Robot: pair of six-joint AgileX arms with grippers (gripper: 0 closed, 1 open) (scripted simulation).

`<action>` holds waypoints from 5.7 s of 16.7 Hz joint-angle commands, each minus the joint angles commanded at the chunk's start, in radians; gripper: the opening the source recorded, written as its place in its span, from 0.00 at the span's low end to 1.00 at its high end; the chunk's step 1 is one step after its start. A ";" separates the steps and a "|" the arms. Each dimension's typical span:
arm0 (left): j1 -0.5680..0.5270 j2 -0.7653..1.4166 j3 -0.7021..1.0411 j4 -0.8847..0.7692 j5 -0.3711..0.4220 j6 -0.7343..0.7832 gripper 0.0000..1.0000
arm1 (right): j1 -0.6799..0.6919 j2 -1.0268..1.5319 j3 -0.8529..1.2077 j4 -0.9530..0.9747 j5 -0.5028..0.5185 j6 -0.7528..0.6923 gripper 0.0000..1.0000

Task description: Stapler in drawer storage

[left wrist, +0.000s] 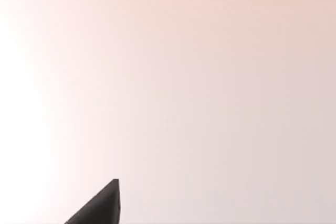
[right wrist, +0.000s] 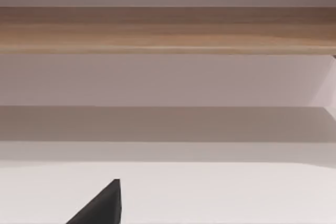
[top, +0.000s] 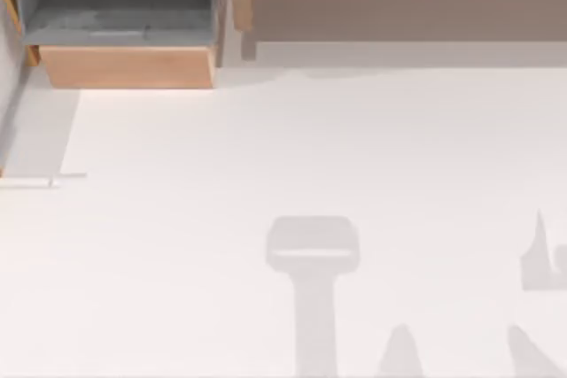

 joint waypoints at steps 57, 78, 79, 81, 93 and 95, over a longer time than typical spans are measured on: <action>-0.339 0.151 0.053 -0.146 -0.111 0.220 0.00 | 0.000 0.000 0.000 0.000 0.000 0.000 1.00; -0.460 0.351 0.488 -0.382 -0.241 0.218 0.00 | 0.000 0.000 0.000 0.000 0.000 0.000 1.00; -0.469 0.367 0.524 -0.402 -0.250 0.215 0.00 | 0.000 0.000 0.000 0.000 0.000 0.000 1.00; -0.483 0.387 0.567 -0.430 -0.262 0.210 0.00 | 0.000 0.000 0.000 0.000 0.000 0.000 1.00; -0.484 0.389 0.573 -0.434 -0.263 0.210 0.60 | 0.000 0.000 0.000 0.000 0.000 0.000 1.00; -0.484 0.389 0.573 -0.434 -0.263 0.210 0.75 | 0.000 0.000 0.000 0.000 0.000 0.000 1.00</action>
